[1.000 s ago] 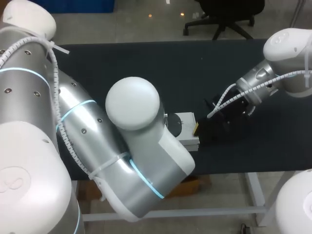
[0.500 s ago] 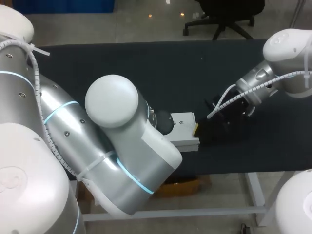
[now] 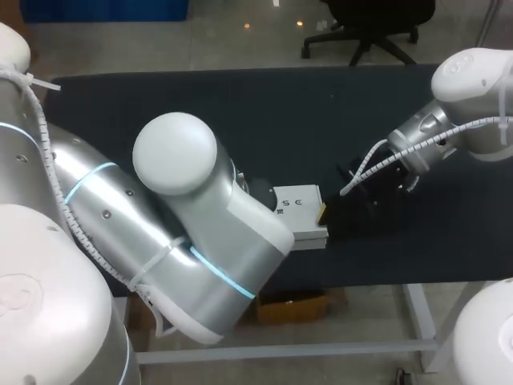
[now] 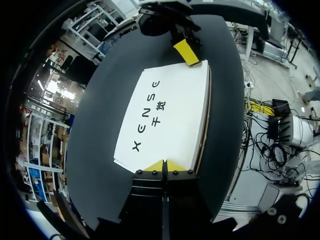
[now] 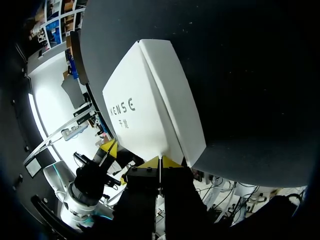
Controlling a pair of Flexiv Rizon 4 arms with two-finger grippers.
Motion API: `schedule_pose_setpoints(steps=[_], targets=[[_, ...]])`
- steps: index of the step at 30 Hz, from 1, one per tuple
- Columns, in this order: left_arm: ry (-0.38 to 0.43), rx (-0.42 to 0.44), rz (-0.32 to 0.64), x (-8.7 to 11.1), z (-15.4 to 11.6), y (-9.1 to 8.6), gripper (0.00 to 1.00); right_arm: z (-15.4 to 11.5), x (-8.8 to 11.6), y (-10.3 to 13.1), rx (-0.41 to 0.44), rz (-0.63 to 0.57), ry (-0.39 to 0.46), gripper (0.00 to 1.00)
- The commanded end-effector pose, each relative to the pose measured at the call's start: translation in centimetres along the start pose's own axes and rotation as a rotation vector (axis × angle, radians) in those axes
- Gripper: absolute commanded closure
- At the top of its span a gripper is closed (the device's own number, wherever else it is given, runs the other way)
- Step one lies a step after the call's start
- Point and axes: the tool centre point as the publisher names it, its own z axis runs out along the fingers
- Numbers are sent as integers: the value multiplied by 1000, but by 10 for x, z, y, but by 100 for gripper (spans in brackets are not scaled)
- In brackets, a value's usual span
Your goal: Assemble the packaging by folding the flat box into shape, placing the metal phone stand inside, and closing the box properly
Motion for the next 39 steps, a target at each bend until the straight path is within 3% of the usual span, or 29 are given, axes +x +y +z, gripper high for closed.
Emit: schedule_pose_setpoints(steps=[1, 39], targets=[[13, -3, 3, -2, -2, 2, 100, 0, -1, 2, 4, 0, 0, 100], [77, -5, -58, 15, 23, 20, 100, 14, -18, 11, 26, 51, 6, 100]])
